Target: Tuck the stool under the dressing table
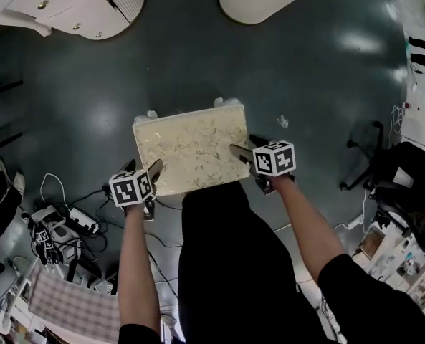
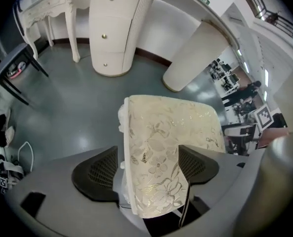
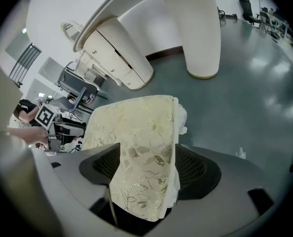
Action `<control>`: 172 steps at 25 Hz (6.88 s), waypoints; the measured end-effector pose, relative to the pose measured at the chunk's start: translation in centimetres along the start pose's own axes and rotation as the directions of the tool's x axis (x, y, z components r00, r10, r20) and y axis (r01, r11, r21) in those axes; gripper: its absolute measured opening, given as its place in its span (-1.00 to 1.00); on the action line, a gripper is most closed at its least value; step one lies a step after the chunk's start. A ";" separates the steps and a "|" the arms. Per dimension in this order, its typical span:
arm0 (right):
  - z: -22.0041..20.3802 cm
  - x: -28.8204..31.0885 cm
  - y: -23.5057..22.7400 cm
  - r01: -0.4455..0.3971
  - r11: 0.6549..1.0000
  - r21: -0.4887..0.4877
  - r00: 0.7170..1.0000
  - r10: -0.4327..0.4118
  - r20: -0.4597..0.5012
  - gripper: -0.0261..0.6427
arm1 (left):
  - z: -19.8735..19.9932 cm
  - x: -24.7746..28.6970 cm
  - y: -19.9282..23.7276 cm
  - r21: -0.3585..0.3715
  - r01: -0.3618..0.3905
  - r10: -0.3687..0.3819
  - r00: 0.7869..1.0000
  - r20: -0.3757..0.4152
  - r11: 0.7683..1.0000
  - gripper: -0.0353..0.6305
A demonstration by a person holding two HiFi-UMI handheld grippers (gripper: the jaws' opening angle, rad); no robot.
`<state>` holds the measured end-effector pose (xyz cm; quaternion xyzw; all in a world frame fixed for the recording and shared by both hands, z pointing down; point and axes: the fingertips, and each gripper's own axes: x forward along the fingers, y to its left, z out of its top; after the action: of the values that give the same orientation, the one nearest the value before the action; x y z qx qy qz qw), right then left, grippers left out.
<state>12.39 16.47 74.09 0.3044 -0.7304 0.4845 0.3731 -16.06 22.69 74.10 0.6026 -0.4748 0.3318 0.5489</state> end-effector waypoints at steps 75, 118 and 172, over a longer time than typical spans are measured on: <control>16.1 2.9 -5.3 0.025 0.999 -0.045 0.989 -0.018 0.146 -0.03 | 15.8 6.6 -1.0 -0.049 0.208 -0.212 0.974 -0.086 0.977 0.41; 37.9 5.9 -10.4 0.130 0.991 0.028 0.901 -0.129 0.414 -0.03 | 41.6 10.3 0.8 0.118 0.232 -0.245 0.962 0.120 0.966 0.41; 52.0 6.3 -14.5 0.188 0.982 -0.022 0.764 -0.132 0.632 -0.03 | 55.8 12.2 0.2 0.177 0.198 -0.250 0.905 0.345 0.964 0.44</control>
<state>7.74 -37.72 73.20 0.4935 -0.8038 0.2906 0.1608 -18.99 -34.34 75.49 0.7406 -0.4718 0.1808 0.4429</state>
